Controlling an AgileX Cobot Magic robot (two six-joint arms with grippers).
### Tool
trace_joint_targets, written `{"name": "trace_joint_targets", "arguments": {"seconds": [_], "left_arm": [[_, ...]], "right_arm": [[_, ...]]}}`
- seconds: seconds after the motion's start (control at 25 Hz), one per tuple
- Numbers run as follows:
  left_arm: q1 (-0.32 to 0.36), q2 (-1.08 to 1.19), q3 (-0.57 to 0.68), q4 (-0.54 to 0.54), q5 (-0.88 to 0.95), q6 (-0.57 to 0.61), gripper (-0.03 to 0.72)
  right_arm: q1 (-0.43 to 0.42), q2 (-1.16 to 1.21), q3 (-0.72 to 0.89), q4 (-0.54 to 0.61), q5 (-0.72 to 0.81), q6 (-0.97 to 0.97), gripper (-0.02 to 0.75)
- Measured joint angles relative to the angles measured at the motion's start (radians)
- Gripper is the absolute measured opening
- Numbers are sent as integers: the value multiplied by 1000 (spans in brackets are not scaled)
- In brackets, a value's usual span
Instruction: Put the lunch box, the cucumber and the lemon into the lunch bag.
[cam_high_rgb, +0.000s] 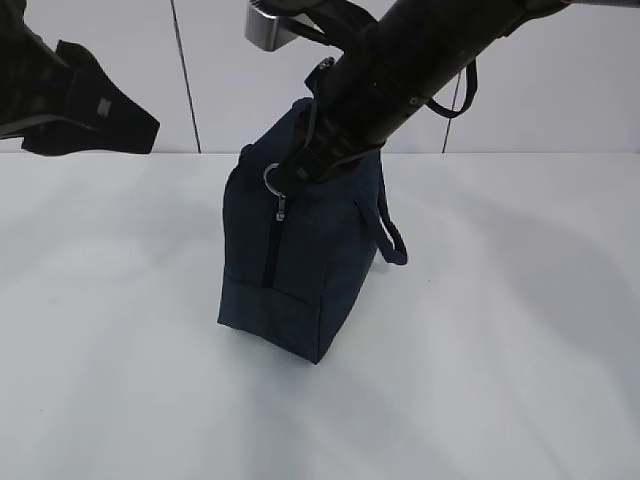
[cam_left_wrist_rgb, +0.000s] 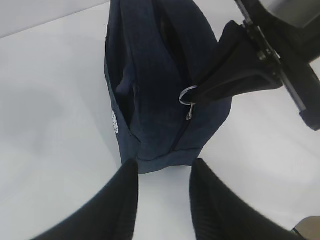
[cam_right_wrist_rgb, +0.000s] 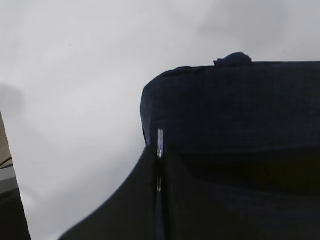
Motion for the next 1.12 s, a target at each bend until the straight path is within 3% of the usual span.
{"name": "trace_joint_targets", "arguments": {"seconds": [0.68, 1.0, 1.12], "left_arm": [[0, 13, 0, -14, -18, 0, 255], [0, 86, 0, -14, -1, 68, 440], [0, 102, 3, -14, -28, 130, 465]], "right_arm": [[-1, 0, 0, 28, 5, 0, 20], [-1, 0, 0, 30, 5, 0, 20], [-1, 0, 0, 30, 5, 0, 20]]}}
